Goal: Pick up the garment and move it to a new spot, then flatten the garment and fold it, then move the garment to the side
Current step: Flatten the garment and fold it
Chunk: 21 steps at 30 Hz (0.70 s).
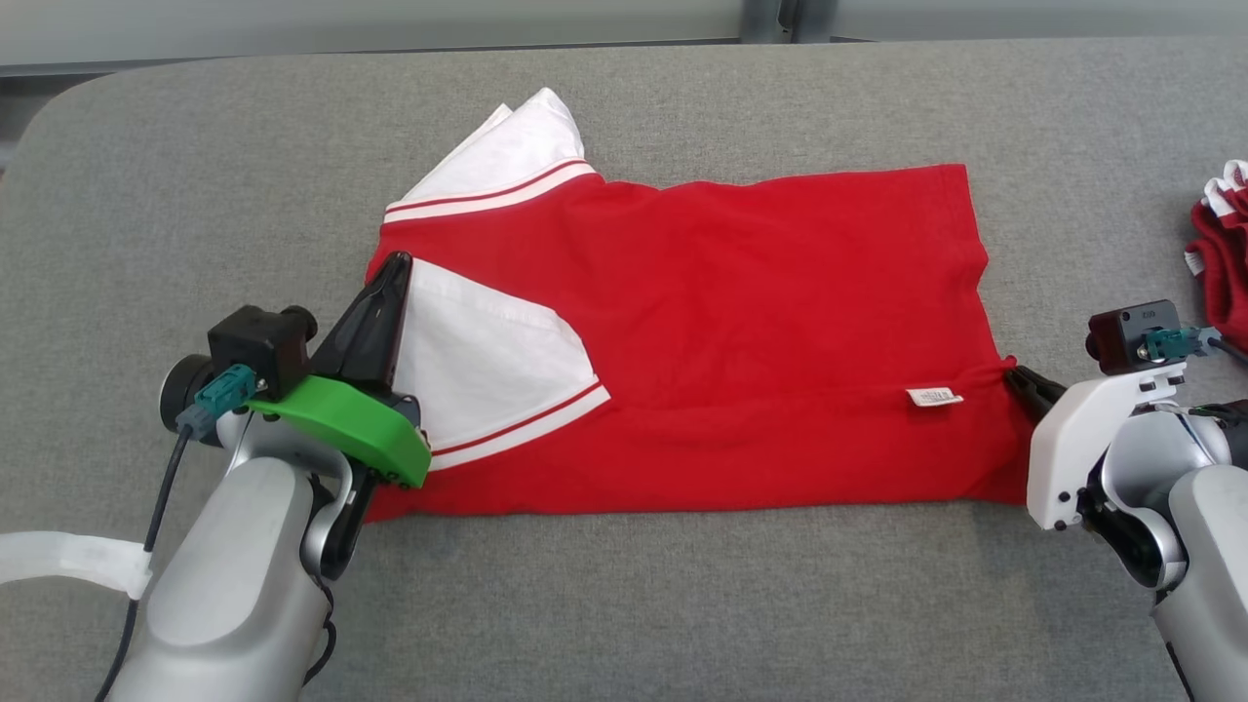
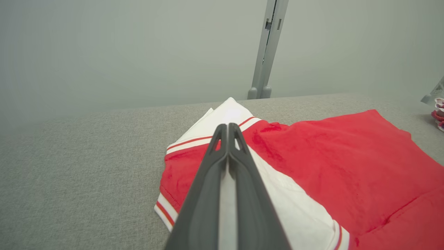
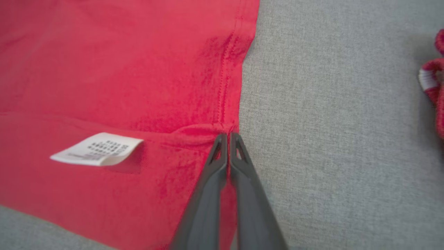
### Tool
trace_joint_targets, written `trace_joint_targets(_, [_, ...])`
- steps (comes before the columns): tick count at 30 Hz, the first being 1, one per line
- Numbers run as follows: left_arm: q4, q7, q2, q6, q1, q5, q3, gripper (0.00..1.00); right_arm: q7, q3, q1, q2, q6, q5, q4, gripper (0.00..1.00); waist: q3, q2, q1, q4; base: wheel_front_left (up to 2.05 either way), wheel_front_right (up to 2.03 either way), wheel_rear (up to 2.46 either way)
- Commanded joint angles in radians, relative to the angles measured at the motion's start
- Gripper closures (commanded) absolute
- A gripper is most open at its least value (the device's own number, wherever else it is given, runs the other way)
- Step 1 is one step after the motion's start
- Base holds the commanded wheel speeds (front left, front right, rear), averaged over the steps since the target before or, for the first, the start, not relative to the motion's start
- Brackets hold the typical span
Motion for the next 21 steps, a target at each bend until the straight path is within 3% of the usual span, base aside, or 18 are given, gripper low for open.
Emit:
trace_joint_targets(1, [0.004, -0.007, 0.000, -0.003, -0.023, 0.000, -0.001, 1.00, -0.007, -0.004, -0.011, -0.004, -0.001, -0.005, 0.007, 1.00, 0.000, 0.0000, 0.0000, 0.001, 0.00, 0.00, 0.00])
trace_joint_targets(7, [0.052, -0.018, -0.013, -0.003, -0.063, 0.007, -0.014, 1.00, -0.035, -0.012, -0.012, 0.006, -0.001, -0.008, 0.035, 1.00, -0.001, 0.0000, 0.0000, 0.003, 0.00, 0.00, 0.00])
trace_joint_targets(8, [0.067, -0.008, -0.015, -0.003, -0.067, 0.006, -0.020, 1.00, -0.043, -0.012, -0.017, 0.008, -0.001, -0.011, 0.038, 0.70, -0.001, 0.0000, 0.0000, 0.002, 0.00, 0.00, 0.00])
trace_joint_targets(9, [0.080, -0.004, -0.014, -0.003, -0.073, 0.010, -0.026, 0.96, -0.047, -0.011, -0.018, 0.011, -0.001, -0.011, 0.043, 0.00, -0.001, 0.0000, 0.0000, 0.001, 0.00, 0.00, 0.00])
trace_joint_targets(10, [0.088, -0.006, -0.012, -0.003, -0.083, 0.017, -0.033, 0.44, -0.053, -0.012, -0.018, 0.013, -0.001, -0.013, 0.049, 0.00, -0.002, 0.0000, 0.0000, 0.000, 0.00, 0.00, 0.00])
trace_joint_targets(11, [0.098, -0.007, -0.012, -0.003, -0.089, 0.020, -0.038, 0.00, -0.056, -0.013, -0.020, 0.015, -0.001, -0.016, 0.054, 0.00, -0.002, 0.0000, 0.0000, -0.001, 0.00, 0.00, 0.00])
trace_joint_targets(21, [0.124, -0.028, 0.009, 0.036, -0.016, 0.051, -0.044, 0.00, -0.132, -0.117, 0.043, 0.049, -0.001, -0.042, 0.023, 0.00, -0.039, 0.0000, 0.0000, 0.002, 0.00, 0.00, 0.00])
